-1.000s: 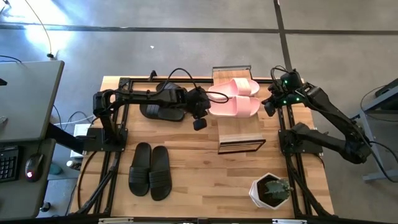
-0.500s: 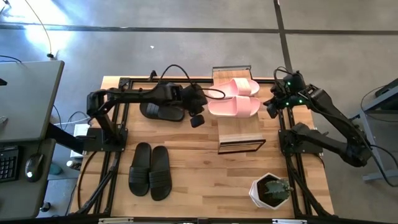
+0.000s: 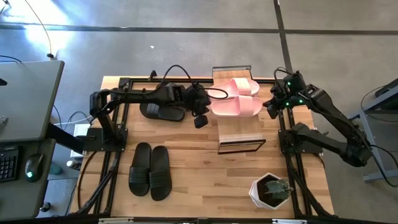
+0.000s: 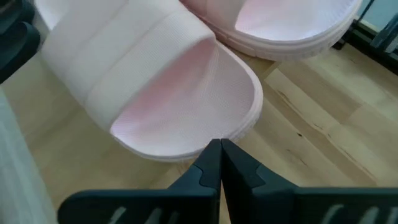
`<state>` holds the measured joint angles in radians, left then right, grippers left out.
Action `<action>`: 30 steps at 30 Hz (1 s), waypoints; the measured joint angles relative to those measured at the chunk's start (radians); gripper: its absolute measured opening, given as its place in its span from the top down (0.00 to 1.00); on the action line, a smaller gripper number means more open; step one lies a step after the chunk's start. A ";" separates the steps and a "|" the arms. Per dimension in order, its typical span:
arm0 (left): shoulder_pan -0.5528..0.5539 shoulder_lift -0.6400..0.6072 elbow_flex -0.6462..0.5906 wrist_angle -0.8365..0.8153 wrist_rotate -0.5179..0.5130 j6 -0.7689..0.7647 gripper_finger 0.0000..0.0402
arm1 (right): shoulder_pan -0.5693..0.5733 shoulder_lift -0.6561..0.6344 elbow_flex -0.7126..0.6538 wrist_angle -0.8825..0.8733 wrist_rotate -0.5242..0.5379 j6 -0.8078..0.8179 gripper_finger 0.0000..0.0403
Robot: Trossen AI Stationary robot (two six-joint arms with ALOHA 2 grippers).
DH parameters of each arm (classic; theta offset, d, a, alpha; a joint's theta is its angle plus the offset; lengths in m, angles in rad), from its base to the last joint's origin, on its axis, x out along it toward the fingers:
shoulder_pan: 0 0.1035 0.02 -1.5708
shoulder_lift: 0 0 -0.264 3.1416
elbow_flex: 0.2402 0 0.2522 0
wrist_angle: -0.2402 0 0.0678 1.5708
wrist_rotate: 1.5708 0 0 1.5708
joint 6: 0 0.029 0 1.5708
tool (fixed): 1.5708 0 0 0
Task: Pick and place slides into the shelf
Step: Put the pink slide on the shelf, then put the black slide under the shelf
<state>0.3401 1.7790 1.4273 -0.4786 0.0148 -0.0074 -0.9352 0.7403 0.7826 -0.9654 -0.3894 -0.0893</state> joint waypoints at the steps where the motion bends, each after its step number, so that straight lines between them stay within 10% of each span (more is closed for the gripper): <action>1: 0.000 0.002 0.000 0.005 -0.001 0.001 0.99 | 0.000 0.000 0.000 -0.001 -0.003 0.001 1.00; 30: -0.003 -0.044 0.001 -0.104 -0.059 0.026 0.99 | 0.000 -0.070 0.000 -0.002 0.047 -0.006 1.00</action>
<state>0.3370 1.7350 1.4281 -0.5821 -0.0443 0.0184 -0.9352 0.6701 0.7826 -0.9672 -0.3428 -0.0948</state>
